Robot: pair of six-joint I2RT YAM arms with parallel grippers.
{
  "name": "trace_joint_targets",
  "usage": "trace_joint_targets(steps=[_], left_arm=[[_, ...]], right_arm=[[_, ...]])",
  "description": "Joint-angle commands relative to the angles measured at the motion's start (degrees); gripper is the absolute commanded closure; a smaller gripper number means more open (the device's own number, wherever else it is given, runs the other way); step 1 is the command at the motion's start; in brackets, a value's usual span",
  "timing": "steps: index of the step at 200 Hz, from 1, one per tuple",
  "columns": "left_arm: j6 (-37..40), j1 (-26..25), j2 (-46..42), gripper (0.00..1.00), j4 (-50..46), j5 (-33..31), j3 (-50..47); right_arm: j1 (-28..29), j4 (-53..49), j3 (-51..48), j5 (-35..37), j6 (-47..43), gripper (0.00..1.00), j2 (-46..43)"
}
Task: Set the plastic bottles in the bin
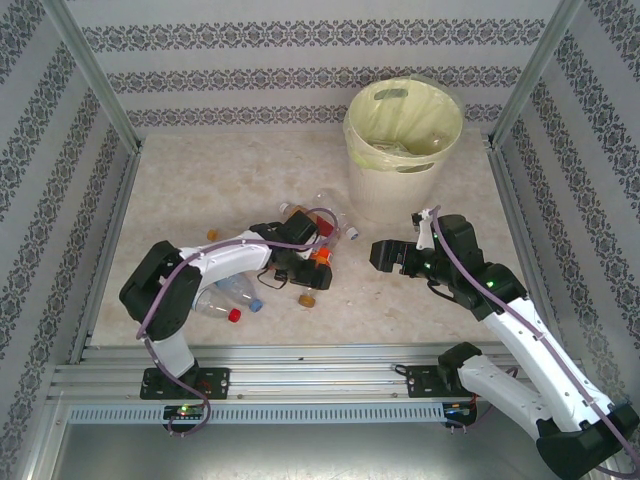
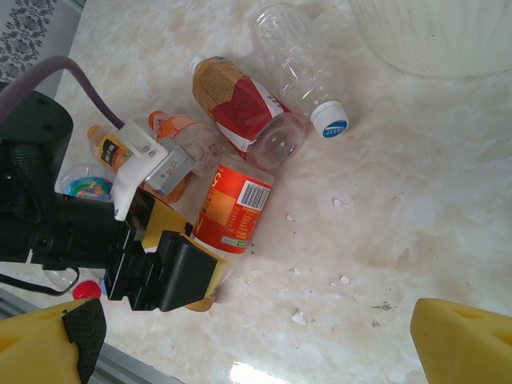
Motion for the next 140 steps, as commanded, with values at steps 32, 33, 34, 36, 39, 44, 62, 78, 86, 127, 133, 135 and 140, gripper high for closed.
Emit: trace_joint_targets(steps=[32,33,34,36,39,44,62,78,86,127,133,135,140], left_arm=[[0.52,-0.98,1.63,0.22,2.13,1.06,0.54],[0.52,-0.97,1.65,0.22,2.14,1.06,0.48],[0.52,-0.97,1.70,0.22,2.18,1.10,0.49],[0.51,-0.97,1.74,0.23,2.22,1.06,0.46],[0.50,-0.98,1.75,0.23,2.30,1.12,0.35],[0.53,-0.99,1.82,0.24,2.36,1.15,0.31],[0.64,-0.97,1.80,0.30,2.57,1.45,0.09],[1.11,-0.97,1.53,0.34,2.58,1.65,0.16],[1.16,-1.02,1.28,0.36,2.65,1.67,0.23],[1.39,-1.02,-1.20,0.48,4.34,2.46,-1.14],[1.39,-0.98,-1.81,0.48,4.89,2.72,-1.76],[1.39,-1.02,-2.02,0.48,5.05,2.79,-1.91],[1.39,-0.97,-2.61,0.49,5.48,2.95,-2.35]], right_arm=[[0.45,-0.80,0.56,0.69,0.67,0.02,-0.31],[0.41,-0.80,0.51,0.72,0.65,0.02,-0.31],[0.39,-0.80,0.53,0.74,0.65,0.02,-0.31],[0.44,-0.80,0.60,0.67,0.66,0.02,-0.31],[0.45,-0.69,0.56,0.60,0.75,0.02,-0.30],[0.45,-0.66,0.64,0.63,0.80,0.02,-0.23],[0.45,-0.63,0.69,0.54,0.74,0.02,-0.01],[0.47,-0.63,0.82,0.57,0.83,0.02,0.21],[0.45,-0.63,0.82,0.61,0.90,0.02,0.29],[0.43,-1.15,0.75,1.60,2.81,0.02,0.91],[0.37,-1.24,0.65,1.68,3.05,0.02,1.13],[0.41,-1.28,0.65,1.66,3.07,0.02,1.20],[0.38,-1.16,0.56,1.64,3.26,0.02,1.28]])
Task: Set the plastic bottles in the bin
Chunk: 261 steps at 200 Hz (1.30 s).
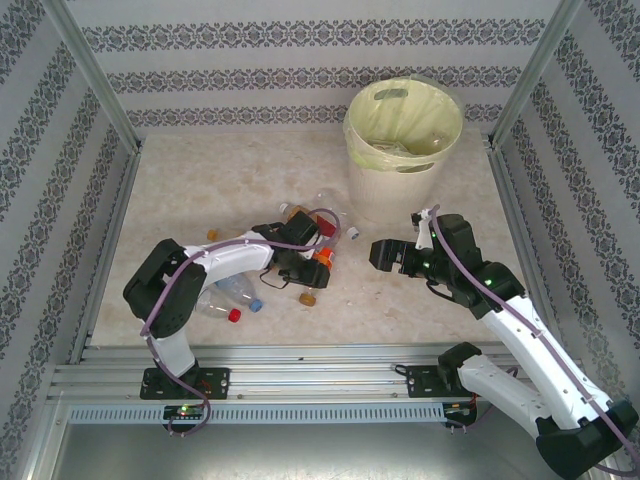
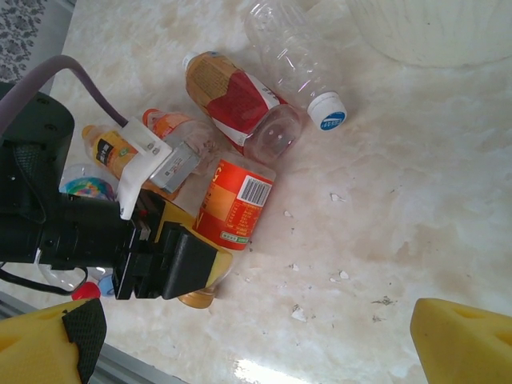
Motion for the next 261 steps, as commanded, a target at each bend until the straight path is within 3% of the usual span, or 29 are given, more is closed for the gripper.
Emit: trace_joint_targets(steps=[1,56,110,182,261], left_arm=[[0.96,-0.97,-3.39,0.49,2.57,1.44,-1.91],[1.94,-0.97,-12.35,0.50,7.49,5.98,-7.48],[-1.86,-0.97,-22.46,0.49,18.52,14.49,-14.95],[-5.96,-2.10,-25.47,0.47,27.43,17.28,-18.54],[-6.87,-2.81,-26.39,0.46,29.56,18.38,-18.61]], right_arm=[[0.37,-0.87,0.56,1.33,1.82,0.02,0.51],[0.42,2.76,-0.61,-1.09,8.06,0.02,2.54],[1.51,17.10,-4.64,-13.36,14.84,0.05,6.80],[8.79,24.35,-3.98,-11.77,17.06,0.09,12.96],[9.74,25.05,-4.41,-9.87,17.69,0.14,14.47]])
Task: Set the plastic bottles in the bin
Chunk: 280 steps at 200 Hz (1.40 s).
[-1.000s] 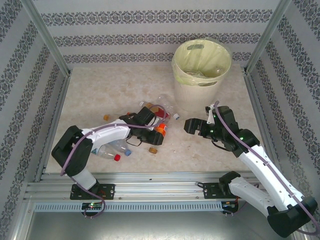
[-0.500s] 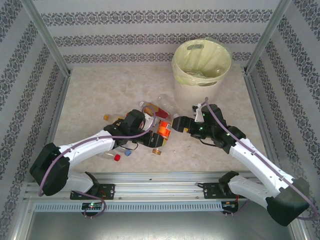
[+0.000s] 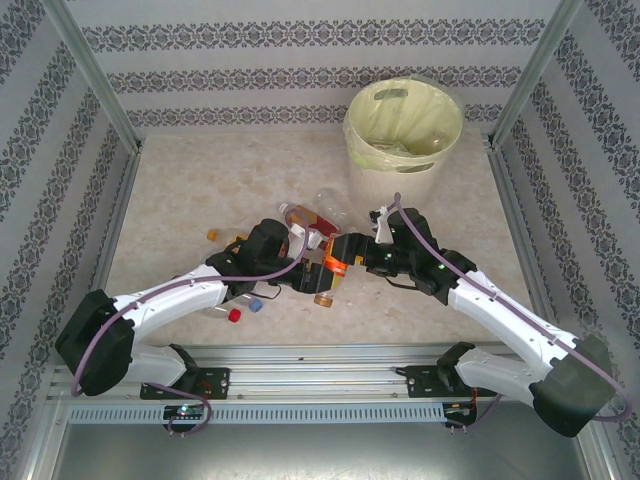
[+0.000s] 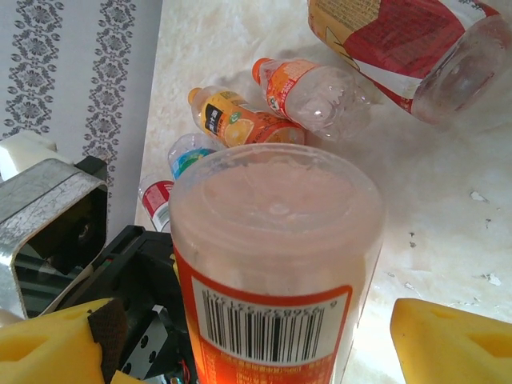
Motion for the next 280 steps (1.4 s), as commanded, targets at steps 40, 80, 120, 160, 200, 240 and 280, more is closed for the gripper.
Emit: trace_joint_targets(steps=[40,80,120,160,200,240,280], left_arm=[[-0.87,-1.04,-1.36,0.45,3.79,1.70,-0.31],[-0.87,-1.31,-1.66,0.45,4.12,2.05,-0.13],[-0.79,-1.42,-1.66,0.45,4.13,1.96,0.09],[-0.43,-1.51,-1.23,0.44,4.01,1.81,0.30],[-0.52,-1.59,-0.98,0.33,3.20,1.05,0.82],[-3.66,-1.59,-1.94,0.00,5.46,-0.77,0.88],[-3.19,-1.51,-4.94,0.00,3.56,-4.82,3.61]], right_arm=[[0.68,1.89,-0.43,1.32,0.81,0.16,0.96],[0.68,1.85,-0.33,1.61,0.54,0.16,1.76],[0.73,1.99,-0.12,1.50,0.55,0.26,2.49],[0.68,2.11,0.18,1.53,0.53,0.35,2.80],[0.68,1.82,0.27,2.08,0.59,0.43,1.66],[0.63,-2.49,2.07,4.19,-1.55,0.45,-0.68],[-0.35,-10.46,6.54,8.31,-6.12,0.45,-4.53]])
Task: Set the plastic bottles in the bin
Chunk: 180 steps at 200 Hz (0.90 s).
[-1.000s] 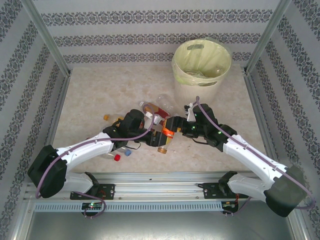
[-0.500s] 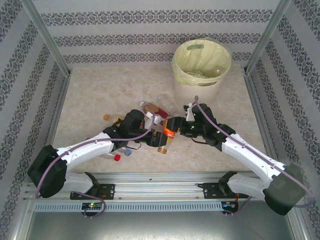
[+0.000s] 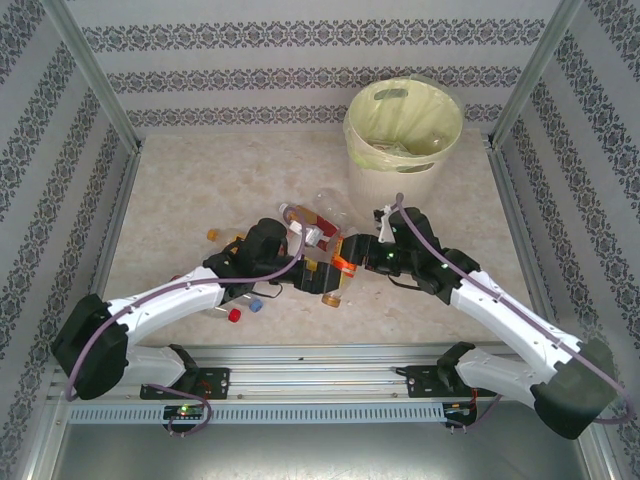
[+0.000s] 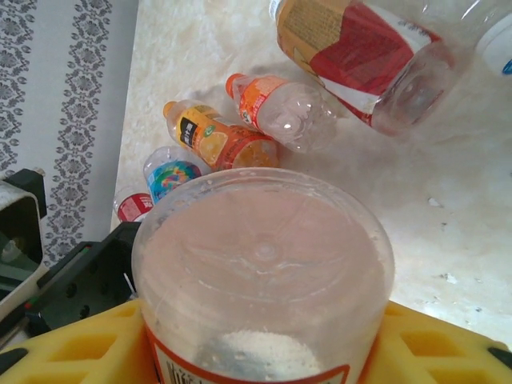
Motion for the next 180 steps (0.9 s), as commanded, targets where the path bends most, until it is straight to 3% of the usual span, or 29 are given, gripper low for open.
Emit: trace_joint_targets(steps=[1,89,130,180], left_arm=[[-0.42,-0.76,-2.85,0.00,1.50,-3.39,3.25],[0.79,-0.51,-14.67,0.00,5.64,-14.30,1.12],[2.22,-0.47,-16.69,0.00,2.48,-15.38,1.48],[2.92,-0.42,-18.80,0.00,0.21,-16.81,0.96]], right_arm=[[-0.39,-5.36,4.49,3.59,-4.10,0.45,-3.17],[-5.19,-20.53,20.74,15.55,-17.10,0.45,-6.50],[-9.08,-23.45,34.20,23.79,-24.99,0.46,-1.49],[-13.73,-21.43,50.01,25.80,-30.51,0.46,8.73]])
